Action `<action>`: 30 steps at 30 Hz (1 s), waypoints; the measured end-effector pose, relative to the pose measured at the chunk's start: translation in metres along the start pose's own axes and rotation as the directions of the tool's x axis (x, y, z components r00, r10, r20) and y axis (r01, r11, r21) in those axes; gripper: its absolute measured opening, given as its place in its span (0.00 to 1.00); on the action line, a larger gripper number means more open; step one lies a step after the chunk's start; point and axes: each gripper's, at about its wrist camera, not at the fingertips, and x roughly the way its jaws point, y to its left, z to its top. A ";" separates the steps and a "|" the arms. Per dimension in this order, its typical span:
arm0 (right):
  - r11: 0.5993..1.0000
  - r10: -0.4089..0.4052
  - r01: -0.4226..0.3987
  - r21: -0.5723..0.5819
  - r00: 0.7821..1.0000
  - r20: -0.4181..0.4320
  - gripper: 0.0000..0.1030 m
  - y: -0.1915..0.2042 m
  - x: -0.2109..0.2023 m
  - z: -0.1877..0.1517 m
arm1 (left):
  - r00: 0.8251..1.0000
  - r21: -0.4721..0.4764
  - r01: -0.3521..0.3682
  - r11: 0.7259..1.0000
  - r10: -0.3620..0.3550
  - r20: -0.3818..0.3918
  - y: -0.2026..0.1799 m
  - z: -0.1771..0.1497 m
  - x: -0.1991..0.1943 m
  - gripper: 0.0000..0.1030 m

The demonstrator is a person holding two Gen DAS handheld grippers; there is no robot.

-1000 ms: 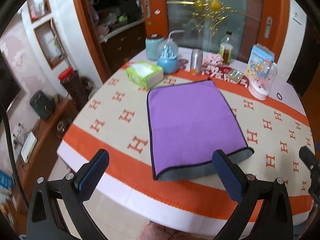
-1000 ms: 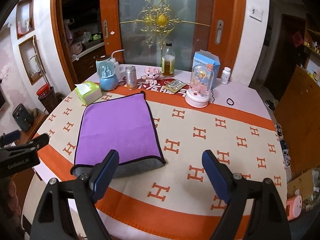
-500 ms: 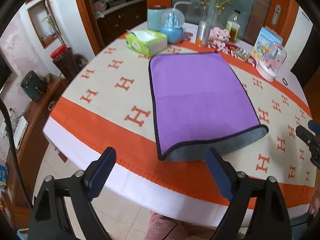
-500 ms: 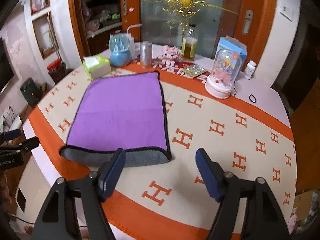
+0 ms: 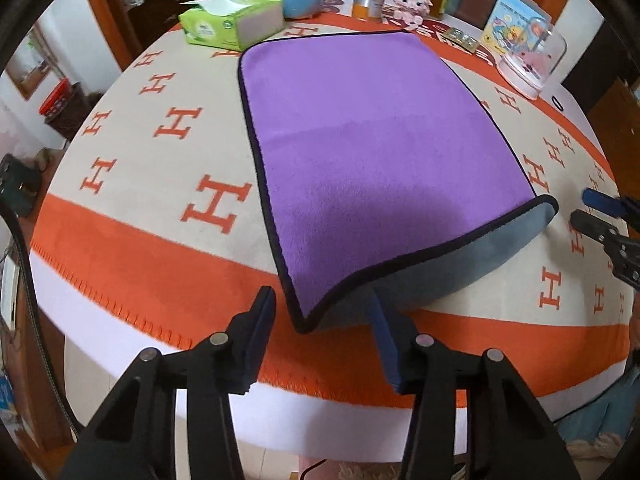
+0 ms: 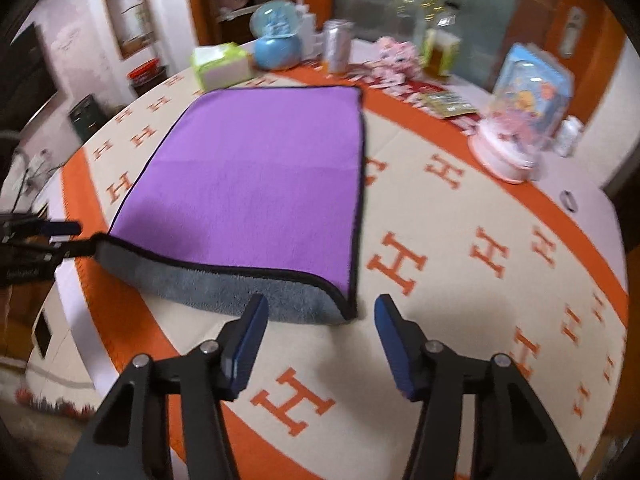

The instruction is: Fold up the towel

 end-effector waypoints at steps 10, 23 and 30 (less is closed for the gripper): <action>0.977 0.179 -0.189 -0.102 0.979 -0.102 0.40 -0.024 0.041 0.012 | 0.997 0.038 0.065 0.997 -0.063 -0.047 0.006 0.009 0.018 0.31; 0.949 0.239 -0.267 -0.166 0.955 -0.174 0.21 -0.024 0.058 0.015 | 0.993 0.074 0.102 0.992 -0.097 -0.071 0.000 0.008 0.018 0.31; 0.949 0.235 -0.264 -0.174 0.957 -0.173 0.15 -0.024 0.058 0.013 | 0.991 0.066 0.101 0.993 -0.095 -0.091 0.001 0.010 0.023 0.31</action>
